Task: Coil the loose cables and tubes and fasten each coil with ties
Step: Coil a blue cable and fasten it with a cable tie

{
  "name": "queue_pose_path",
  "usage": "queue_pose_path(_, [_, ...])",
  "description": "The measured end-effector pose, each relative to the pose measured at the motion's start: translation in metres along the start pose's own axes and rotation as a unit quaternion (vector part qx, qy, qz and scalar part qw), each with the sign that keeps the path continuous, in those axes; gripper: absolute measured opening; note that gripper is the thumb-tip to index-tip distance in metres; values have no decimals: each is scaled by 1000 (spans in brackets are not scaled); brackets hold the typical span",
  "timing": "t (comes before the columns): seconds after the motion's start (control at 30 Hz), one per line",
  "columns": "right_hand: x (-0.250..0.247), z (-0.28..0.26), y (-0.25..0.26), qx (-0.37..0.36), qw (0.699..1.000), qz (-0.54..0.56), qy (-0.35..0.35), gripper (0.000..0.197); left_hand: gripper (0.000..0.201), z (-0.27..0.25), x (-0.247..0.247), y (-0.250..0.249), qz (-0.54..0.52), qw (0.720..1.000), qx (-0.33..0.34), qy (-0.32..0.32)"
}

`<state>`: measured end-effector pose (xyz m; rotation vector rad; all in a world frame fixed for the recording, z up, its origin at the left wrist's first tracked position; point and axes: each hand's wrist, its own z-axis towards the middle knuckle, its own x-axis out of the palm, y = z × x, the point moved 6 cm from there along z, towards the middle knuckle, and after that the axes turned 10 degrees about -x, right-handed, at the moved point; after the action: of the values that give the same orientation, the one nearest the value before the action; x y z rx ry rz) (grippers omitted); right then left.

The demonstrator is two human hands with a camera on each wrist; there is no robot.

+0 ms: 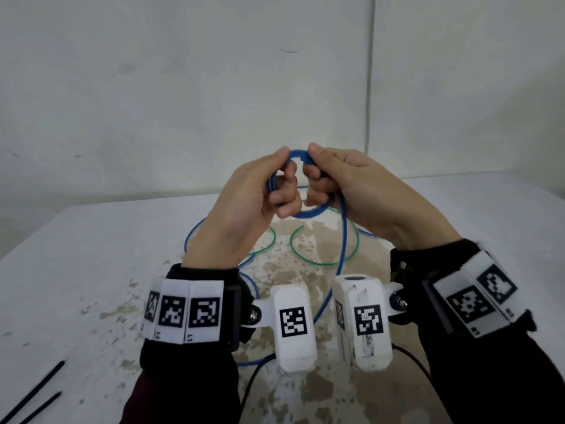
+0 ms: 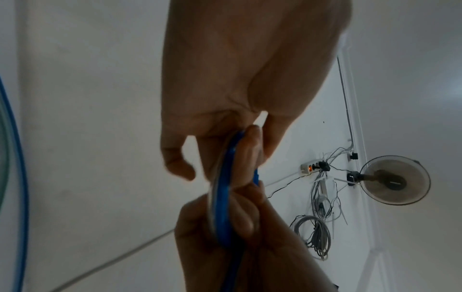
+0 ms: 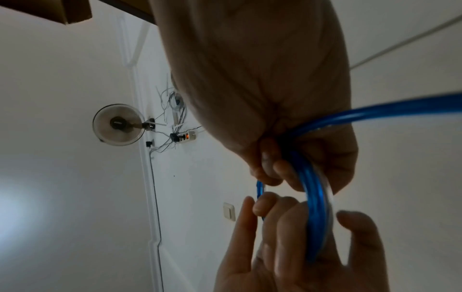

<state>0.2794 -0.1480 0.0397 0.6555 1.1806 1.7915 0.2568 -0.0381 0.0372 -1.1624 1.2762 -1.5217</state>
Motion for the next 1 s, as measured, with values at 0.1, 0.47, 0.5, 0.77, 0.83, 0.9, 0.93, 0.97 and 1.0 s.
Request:
queue_pose_path(0.1, [4, -2, -2, 11, 1000, -23, 14, 38, 37, -1, -1, 1, 60, 998, 10, -6])
queue_pose_path(0.47, [9, 0, 2, 3, 1000, 2, 9, 37, 36, -4, -3, -3, 63, 998, 30, -8])
queue_pose_path(0.5, [8, 1, 3, -1, 1000, 11, -1, 38, 35, -4, -2, -4, 49, 997, 49, -18])
queue_pose_path(0.77, [6, 1, 6, -12, 1000, -5, 12, 38, 39, -4, 2, -2, 40, 999, 9, 17])
queue_pose_path(0.83, [6, 3, 6, -20, 1000, 15, 5, 38, 37, -4, 2, -7, 24, 999, 43, 2])
queue_pose_path(0.9, [6, 5, 5, -18, 998, 63, -4, 39, 37, -2, -3, -8, -41, 997, 63, -15])
queue_pose_path(0.93, [6, 5, 4, -15, 997, 79, -4, 39, 38, -1, -5, -8, -64, 996, 58, -12])
queue_pose_path(0.97, [5, 5, 3, -14, 997, 81, -3, 39, 38, 1, -5, -5, -71, 997, 43, -1])
queue_pose_path(1.0, [4, 5, 1, -14, 998, 67, -4, 38, 38, 2, -4, -2, -63, 998, 20, 10])
